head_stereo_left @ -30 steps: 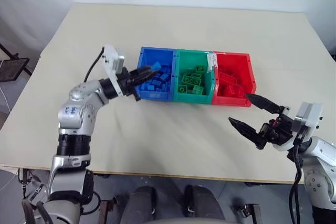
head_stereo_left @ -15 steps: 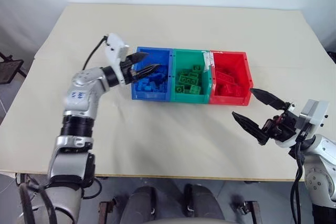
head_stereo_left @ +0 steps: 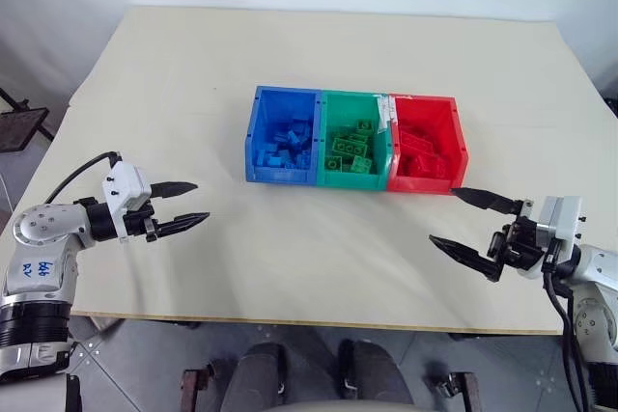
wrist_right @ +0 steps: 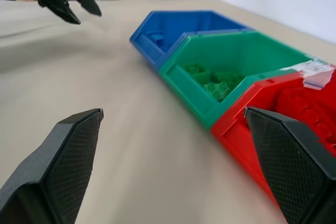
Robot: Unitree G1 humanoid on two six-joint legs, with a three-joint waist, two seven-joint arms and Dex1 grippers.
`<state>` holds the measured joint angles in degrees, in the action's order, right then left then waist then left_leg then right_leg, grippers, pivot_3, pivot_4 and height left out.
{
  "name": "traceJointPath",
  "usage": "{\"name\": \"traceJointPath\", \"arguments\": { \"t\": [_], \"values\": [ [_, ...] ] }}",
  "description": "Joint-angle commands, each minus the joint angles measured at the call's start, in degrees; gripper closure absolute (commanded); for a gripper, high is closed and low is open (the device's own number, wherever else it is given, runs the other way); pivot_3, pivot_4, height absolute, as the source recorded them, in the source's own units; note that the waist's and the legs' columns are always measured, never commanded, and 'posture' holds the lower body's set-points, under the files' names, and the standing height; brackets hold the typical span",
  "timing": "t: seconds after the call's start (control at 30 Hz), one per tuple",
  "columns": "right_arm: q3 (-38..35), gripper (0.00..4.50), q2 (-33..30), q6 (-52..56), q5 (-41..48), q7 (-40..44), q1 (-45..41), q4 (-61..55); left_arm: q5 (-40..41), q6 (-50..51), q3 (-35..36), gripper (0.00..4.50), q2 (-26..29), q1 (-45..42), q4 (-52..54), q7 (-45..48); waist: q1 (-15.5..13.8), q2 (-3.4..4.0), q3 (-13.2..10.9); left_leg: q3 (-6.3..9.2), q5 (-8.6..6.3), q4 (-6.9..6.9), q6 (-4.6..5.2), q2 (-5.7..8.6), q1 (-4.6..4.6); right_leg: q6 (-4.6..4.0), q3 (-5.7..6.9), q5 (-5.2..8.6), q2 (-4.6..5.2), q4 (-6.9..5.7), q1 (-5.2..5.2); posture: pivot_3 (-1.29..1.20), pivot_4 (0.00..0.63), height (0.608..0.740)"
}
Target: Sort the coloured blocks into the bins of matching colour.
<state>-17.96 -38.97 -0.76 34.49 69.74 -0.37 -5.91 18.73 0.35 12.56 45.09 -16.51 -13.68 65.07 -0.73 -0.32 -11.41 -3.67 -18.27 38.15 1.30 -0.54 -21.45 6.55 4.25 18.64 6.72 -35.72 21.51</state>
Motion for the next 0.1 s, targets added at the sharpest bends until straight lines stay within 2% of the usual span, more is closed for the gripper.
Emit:
{"name": "traceJointPath", "arguments": {
  "t": [0.03, 0.1],
  "values": [
    [-0.9, 0.00, -1.2, -0.5, 0.3, 1.6, 0.0, 1.4, 0.5, -1.5, 1.8, 1.39, -1.2, 2.8, 4.9, -3.3, 0.2, 0.00, 0.0, -0.01, -0.01, -0.03, -0.01, 0.00, 0.01, 0.00, -0.02, 0.00, 0.00, 0.01, 0.00, 0.00, 0.150, 0.740],
    [-0.7, 0.00, -1.1, -1.0, -0.1, 2.0, -0.3, 2.5, -0.1, -1.7, 1.6, 1.39, -2.0, 3.5, 5.8, -5.4, 0.3, 0.00, 0.0, 0.00, -0.01, -0.07, -0.02, -0.01, 0.01, 0.00, -0.01, 0.00, 0.00, 0.05, 0.00, 0.00, 0.150, 0.740]
  ]
}}
